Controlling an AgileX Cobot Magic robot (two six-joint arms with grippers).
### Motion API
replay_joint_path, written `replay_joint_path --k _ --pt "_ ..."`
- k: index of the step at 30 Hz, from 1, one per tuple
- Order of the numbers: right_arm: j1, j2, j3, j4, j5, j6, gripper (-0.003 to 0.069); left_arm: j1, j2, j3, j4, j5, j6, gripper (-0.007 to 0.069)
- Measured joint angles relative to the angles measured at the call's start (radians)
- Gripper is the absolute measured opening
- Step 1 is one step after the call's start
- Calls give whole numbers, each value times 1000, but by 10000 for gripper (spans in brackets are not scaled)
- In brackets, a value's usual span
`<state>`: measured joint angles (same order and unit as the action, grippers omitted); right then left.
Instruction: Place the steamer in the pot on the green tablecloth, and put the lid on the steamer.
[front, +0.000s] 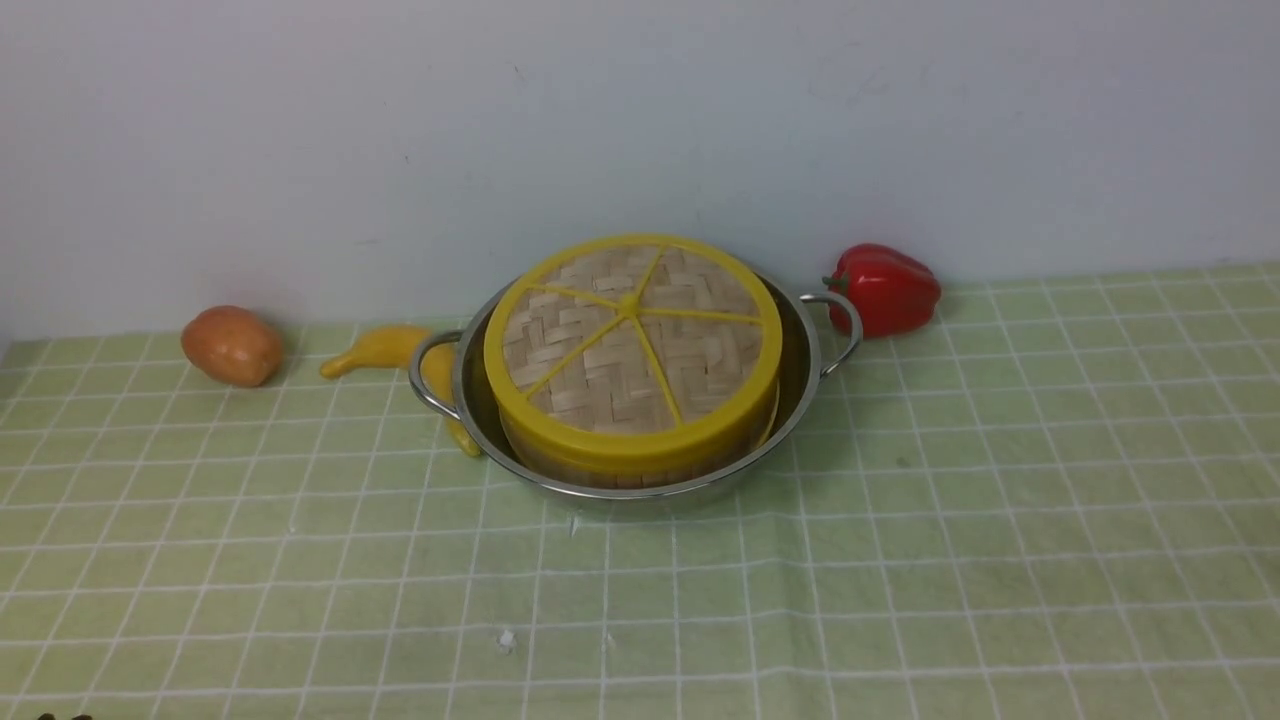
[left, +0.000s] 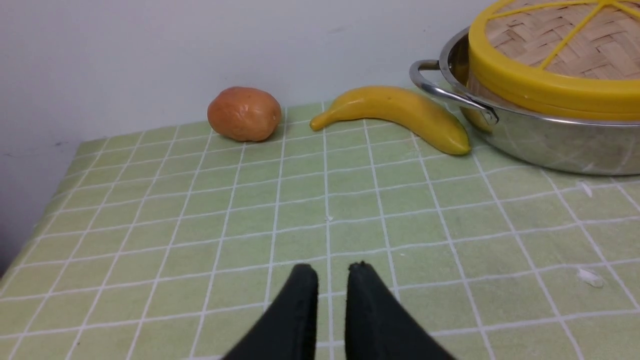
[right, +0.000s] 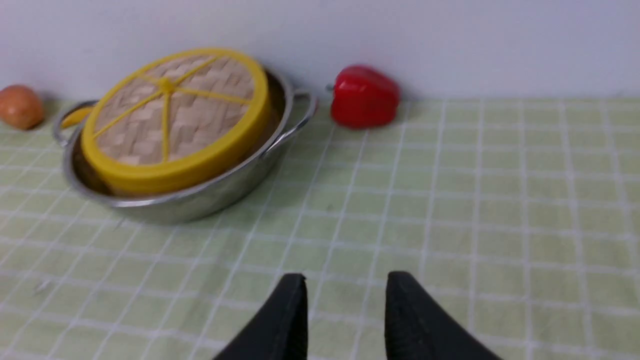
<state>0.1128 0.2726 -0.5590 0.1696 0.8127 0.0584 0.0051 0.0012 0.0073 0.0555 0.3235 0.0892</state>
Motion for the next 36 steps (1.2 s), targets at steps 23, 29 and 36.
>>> replay_joint_path --k 23,29,36 --pt "-113 -269 567 -94 -523 -39 240 0 -2 0 0 -1 0 125" --pt "-113 -269 567 -94 -506 -38 240 0 -2 0 0 -1 0 133" --pt "-114 -269 567 -94 -506 -41 240 0 -2 0 0 -1 0 138"
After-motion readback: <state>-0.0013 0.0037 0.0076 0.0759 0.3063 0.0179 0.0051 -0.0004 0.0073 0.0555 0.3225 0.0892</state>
